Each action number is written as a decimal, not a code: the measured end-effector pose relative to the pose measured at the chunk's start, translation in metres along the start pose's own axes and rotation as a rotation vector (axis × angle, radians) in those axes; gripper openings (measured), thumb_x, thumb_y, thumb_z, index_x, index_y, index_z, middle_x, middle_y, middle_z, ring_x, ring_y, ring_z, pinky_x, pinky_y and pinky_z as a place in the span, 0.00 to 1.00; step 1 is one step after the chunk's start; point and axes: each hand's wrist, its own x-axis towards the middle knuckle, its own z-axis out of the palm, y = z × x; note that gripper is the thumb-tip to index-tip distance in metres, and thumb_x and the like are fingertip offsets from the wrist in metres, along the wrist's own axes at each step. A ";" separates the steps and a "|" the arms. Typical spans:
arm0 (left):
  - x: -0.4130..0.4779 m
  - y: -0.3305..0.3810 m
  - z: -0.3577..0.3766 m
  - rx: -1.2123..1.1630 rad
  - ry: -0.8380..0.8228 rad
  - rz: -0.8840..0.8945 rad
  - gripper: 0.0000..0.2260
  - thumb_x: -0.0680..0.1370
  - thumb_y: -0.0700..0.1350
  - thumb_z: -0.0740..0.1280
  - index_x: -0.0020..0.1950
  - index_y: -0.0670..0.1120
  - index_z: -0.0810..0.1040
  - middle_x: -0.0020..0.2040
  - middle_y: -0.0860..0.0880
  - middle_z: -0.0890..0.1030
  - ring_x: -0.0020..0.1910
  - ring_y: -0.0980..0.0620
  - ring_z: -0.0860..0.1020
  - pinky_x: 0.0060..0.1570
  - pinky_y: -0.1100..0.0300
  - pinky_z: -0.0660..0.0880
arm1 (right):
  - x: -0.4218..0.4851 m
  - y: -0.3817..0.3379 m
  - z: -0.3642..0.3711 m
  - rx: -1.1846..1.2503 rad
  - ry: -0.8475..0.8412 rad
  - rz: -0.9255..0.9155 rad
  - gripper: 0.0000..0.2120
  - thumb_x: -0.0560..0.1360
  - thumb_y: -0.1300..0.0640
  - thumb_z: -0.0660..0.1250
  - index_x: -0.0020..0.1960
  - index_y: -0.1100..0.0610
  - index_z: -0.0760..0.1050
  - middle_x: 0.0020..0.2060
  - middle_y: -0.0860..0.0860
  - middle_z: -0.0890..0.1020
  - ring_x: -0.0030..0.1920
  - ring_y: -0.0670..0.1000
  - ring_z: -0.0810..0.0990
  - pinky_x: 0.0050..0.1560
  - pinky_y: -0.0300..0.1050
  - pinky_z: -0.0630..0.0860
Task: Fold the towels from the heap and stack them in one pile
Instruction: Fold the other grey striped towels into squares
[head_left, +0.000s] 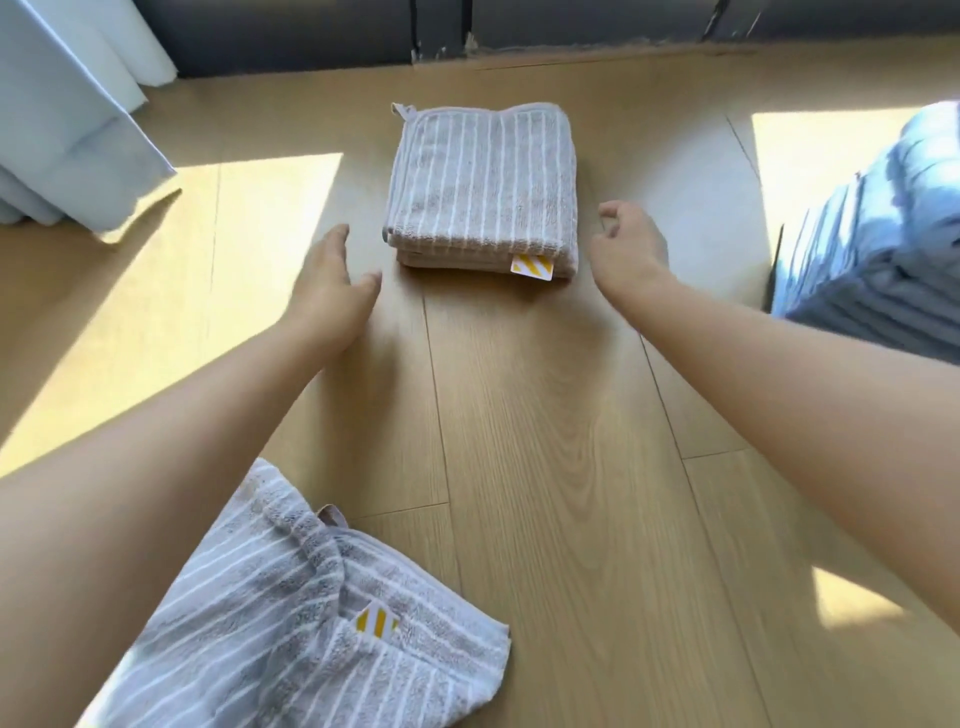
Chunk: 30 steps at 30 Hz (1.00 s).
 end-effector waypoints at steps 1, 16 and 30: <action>-0.014 -0.010 -0.007 0.076 -0.004 0.024 0.26 0.79 0.43 0.59 0.75 0.44 0.54 0.74 0.44 0.60 0.72 0.46 0.62 0.71 0.52 0.59 | -0.016 0.001 0.000 -0.012 -0.005 -0.022 0.19 0.77 0.62 0.55 0.67 0.57 0.67 0.58 0.55 0.75 0.58 0.54 0.73 0.61 0.43 0.69; -0.199 -0.066 -0.032 0.491 -0.305 -0.034 0.11 0.75 0.43 0.64 0.56 0.42 0.75 0.55 0.46 0.73 0.51 0.49 0.72 0.46 0.60 0.68 | -0.278 0.046 0.041 -0.699 -0.655 -0.006 0.14 0.76 0.60 0.56 0.59 0.59 0.73 0.60 0.57 0.77 0.64 0.56 0.71 0.66 0.49 0.61; -0.232 -0.025 -0.039 -0.017 0.077 0.216 0.10 0.69 0.29 0.64 0.33 0.43 0.73 0.34 0.50 0.72 0.35 0.50 0.71 0.36 0.68 0.66 | -0.251 0.136 -0.094 -0.129 0.050 0.373 0.07 0.72 0.70 0.59 0.36 0.63 0.68 0.29 0.53 0.70 0.38 0.55 0.70 0.37 0.45 0.61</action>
